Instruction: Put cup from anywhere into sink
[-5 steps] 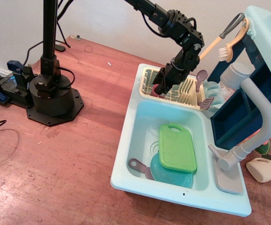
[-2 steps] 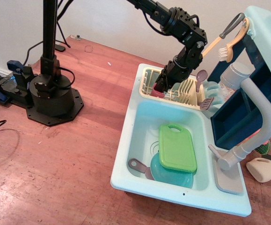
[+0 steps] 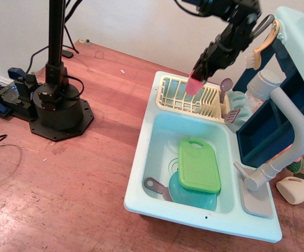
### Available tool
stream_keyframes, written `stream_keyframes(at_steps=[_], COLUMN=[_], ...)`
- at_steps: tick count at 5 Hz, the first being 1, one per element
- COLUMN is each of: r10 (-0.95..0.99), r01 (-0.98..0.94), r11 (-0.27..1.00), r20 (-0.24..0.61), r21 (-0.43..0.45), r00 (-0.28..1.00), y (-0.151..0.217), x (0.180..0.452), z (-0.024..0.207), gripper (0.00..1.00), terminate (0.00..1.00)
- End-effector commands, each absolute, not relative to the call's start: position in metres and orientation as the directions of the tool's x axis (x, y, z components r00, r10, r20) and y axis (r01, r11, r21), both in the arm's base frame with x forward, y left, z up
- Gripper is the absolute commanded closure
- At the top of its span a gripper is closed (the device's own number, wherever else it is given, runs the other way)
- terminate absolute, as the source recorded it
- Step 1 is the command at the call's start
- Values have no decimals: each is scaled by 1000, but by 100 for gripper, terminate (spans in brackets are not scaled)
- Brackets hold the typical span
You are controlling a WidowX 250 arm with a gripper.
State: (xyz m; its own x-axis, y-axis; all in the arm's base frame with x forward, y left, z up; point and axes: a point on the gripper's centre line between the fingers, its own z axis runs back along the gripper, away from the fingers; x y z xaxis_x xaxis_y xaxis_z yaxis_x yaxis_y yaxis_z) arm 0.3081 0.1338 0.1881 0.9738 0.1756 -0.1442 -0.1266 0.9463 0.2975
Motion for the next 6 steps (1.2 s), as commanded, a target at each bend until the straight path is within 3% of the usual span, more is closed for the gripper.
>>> stream_keyframes(at_steps=[1,3,5,6], r10=[138,56,76,56], r01=[-115,-57,-80,-59], r11=[950,992,995,997], r20=[-60,11,78,64], r21=[292,112,51,42], r00=[989,998,994,996], y=[123,49,17,14], x=[321,342,333,324], z=[210,176,182,179], gripper=[100,100,100,100], terminate=[0,0,0,0])
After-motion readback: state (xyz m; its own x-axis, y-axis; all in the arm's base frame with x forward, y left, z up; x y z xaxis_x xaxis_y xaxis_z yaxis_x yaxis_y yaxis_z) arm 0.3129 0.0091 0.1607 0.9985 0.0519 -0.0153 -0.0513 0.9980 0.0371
